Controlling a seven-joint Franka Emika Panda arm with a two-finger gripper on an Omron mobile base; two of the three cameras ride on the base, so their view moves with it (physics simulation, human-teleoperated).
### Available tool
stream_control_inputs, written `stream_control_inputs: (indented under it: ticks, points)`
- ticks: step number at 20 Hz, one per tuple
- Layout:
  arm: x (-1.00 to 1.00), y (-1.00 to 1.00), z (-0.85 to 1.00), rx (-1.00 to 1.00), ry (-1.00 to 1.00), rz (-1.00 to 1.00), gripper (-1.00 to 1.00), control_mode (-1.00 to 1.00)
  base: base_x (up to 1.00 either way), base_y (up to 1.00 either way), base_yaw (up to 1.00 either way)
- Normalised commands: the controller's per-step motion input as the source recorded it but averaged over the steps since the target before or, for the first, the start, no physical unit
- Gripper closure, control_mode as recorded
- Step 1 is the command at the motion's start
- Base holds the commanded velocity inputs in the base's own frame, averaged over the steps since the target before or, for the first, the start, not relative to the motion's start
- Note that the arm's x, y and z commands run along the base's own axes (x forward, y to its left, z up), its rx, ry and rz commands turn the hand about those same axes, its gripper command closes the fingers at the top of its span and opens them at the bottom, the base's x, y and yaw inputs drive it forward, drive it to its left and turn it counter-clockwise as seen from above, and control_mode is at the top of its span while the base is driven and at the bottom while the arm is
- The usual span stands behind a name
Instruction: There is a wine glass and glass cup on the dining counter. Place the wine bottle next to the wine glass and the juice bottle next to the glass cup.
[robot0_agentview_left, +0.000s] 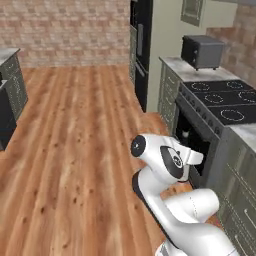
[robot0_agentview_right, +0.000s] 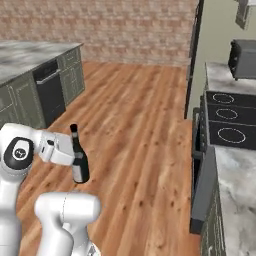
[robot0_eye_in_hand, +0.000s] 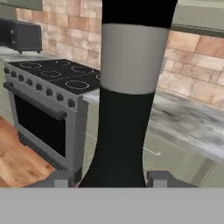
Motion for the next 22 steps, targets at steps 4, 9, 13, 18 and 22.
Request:
stream_control_inputs:
  ticks: [4,9,13,18,22]
  points:
    - [0.0,0.0,0.0,0.0,0.0,0.0,1.0,1.0,0.02,-0.04,0.74]
    - [0.0,0.0,0.0,0.0,0.0,0.0,1.0,1.0,0.1,-0.01,0.63]
    - [0.0,0.0,0.0,0.0,0.0,0.0,1.0,1.0,0.15,-0.08,0.38]
    - [0.0,0.0,0.0,0.0,0.0,0.0,1.0,1.0,0.21,-0.14,0.41]
    - [0.0,0.0,0.0,0.0,0.0,0.0,1.0,1.0,0.22,-0.14,0.48]
